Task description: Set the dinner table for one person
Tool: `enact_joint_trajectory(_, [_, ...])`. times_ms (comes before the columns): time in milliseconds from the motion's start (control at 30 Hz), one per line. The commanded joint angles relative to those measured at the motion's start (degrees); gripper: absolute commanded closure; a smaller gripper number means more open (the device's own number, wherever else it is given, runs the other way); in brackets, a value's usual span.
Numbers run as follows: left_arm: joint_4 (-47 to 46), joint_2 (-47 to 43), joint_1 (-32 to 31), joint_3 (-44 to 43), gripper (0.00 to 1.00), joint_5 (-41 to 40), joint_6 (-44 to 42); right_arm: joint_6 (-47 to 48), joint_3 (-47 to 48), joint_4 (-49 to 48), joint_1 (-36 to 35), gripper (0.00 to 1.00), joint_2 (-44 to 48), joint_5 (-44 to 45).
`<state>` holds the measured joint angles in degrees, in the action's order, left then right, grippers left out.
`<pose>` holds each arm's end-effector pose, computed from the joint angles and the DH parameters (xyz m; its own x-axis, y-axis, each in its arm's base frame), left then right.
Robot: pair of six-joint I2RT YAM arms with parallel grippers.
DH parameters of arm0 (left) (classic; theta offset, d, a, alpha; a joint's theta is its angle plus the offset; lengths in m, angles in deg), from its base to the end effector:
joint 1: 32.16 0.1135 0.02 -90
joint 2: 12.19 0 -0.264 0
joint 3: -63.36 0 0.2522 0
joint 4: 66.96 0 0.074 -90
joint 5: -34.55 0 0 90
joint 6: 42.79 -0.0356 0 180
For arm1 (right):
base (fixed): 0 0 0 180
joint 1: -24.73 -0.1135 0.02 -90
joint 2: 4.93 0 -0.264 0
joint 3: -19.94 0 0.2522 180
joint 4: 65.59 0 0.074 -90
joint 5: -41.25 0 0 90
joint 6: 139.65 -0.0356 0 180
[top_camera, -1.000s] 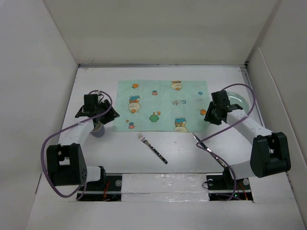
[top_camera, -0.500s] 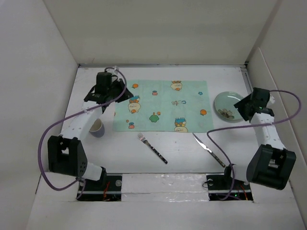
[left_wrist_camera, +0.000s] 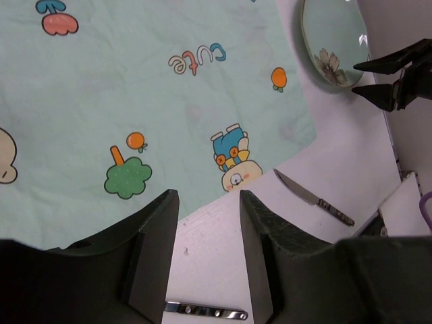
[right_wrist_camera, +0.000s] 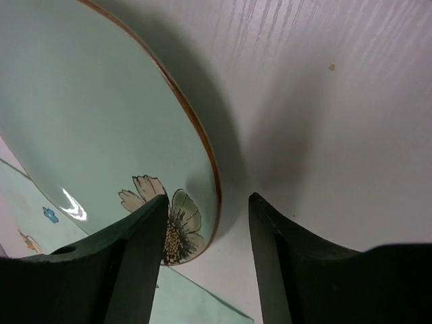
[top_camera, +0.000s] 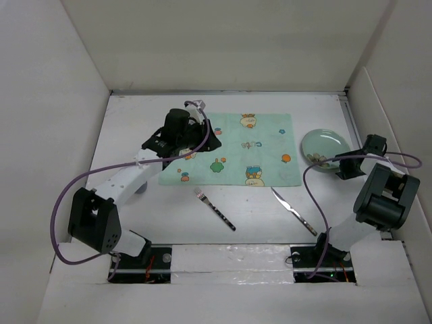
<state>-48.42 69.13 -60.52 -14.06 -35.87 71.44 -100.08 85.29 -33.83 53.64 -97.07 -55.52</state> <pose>0.2858 -0.1678 0.3163 -0.6018 -0.1145 -0.7904 0.5188 0.6963 -0.4960 0.2752 -0.1472 0.1704 -0.1472 0.9557 -0.2548 0.8472 0.2548 0.4663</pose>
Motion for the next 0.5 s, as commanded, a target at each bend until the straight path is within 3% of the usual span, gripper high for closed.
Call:
enact_joint_trajectory(0, [-4.3, -3.8, 0.4, 1.7, 0.62, 1.7, -0.3, -4.2, 1.5, -3.9, 0.4, 0.45, -2.9, -3.1])
enact_joint_trajectory(100, [-4.3, -3.8, 0.4, 2.0, 0.62, 1.6, -0.8, -5.9, 3.5, -2.8, -1.7, 0.49, -4.6, -1.4])
enact_joint_trajectory(267, [-3.6, -3.1, -0.1, 0.6, 0.63, 0.6, -2.3, -9.5, 8.0, 2.5, -2.9, 0.66, -7.6, 1.7])
enact_joint_trajectory(333, [-3.4, -3.0, -0.1, -0.5, 0.63, -0.6, -2.8, -10.9, 9.8, 4.1, -2.9, 0.82, -8.8, 3.3])
enact_joint_trajectory(367, [-3.1, -3.1, -0.1, -1.1, 0.63, -1.4, -3.1, -11.6, 10.0, 4.7, -2.9, 1.00, -8.9, 3.6])
enact_joint_trajectory(467, [-2.2, -3.3, -0.1, -1.8, 0.63, -2.0, -3.6, -11.0, 9.6, 4.0, -3.4, 1.00, -7.6, 5.1])
